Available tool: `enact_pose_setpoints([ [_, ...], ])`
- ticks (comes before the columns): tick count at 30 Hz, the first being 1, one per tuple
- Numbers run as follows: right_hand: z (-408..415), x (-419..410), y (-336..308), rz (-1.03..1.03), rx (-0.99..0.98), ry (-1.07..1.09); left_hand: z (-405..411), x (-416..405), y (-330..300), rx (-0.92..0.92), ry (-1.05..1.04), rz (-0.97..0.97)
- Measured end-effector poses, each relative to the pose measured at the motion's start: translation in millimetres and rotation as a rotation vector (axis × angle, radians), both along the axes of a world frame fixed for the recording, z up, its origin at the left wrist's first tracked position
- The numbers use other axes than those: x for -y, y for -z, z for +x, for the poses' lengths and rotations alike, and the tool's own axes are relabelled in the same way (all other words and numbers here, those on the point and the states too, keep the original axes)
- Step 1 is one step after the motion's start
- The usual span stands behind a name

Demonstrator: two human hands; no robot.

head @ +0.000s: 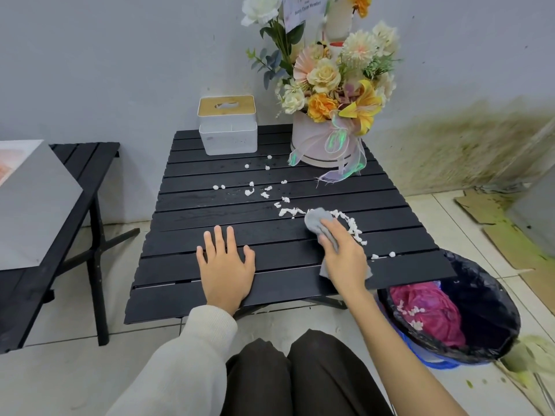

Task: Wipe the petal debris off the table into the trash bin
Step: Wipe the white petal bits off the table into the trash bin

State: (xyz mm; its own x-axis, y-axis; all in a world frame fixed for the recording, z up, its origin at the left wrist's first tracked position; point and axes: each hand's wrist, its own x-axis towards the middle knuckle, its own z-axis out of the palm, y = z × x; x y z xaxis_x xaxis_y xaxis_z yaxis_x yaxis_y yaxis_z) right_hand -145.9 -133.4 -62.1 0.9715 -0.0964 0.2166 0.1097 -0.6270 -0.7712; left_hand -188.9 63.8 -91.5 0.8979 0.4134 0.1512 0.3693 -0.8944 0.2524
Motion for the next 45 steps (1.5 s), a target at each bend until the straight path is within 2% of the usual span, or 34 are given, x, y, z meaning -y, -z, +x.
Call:
enact_pose_setpoints([
  [1, 2, -11, -7, 0.03, 0.007, 0.024, 0, 0, 0, -0.006, 0.0, 0.007],
  [3, 4, -46, -18, -0.036, -0.008, -0.018, 1, 0, 0, -0.015, -0.006, 0.012],
  [5, 0, -87, -14, -0.251, 0.034, -0.121, 1, -1, 0, -0.004, -0.003, 0.006],
  [8, 7, -121, 6, -0.527, -0.051, -0.292, 2, -2, 1, -0.007, 0.002, 0.012],
  [10, 26, -122, 16, -0.581, -0.087, -0.368, 3, -2, 0, -0.005, -0.008, 0.018],
  [12, 42, -118, 19, -0.609, -0.031, -0.368, 5, -2, 0, -0.002, -0.016, 0.017],
  [16, 70, -114, 17, -0.564, -0.05, -0.335, 4, -2, 0, 0.003, -0.024, 0.022],
  [24, 79, -25, 21, -0.426, -0.066, 0.003, 3, -1, -2, -0.022, -0.017, -0.012],
  [28, 76, -15, 5, -0.368, -0.045, 0.122, 3, 1, -6, -0.054, -0.003, -0.021],
  [32, 47, -46, -18, -0.347, 0.02, 0.034, 6, 4, -10, -0.088, 0.043, 0.015],
  [34, 26, -57, -4, -0.453, 0.085, -0.083, 9, 11, -12, -0.062, 0.058, 0.034],
  [37, 15, -48, 21, -0.606, 0.078, -0.227, 19, 38, -23, 0.015, 0.091, -0.09],
  [41, 34, -40, 20, -0.566, 0.096, -0.194, 36, 74, -26, 0.11, 0.178, -0.293],
  [45, 63, -35, 23, -0.431, 0.072, -0.191, 44, 77, -6, 0.075, 0.167, -0.154],
])
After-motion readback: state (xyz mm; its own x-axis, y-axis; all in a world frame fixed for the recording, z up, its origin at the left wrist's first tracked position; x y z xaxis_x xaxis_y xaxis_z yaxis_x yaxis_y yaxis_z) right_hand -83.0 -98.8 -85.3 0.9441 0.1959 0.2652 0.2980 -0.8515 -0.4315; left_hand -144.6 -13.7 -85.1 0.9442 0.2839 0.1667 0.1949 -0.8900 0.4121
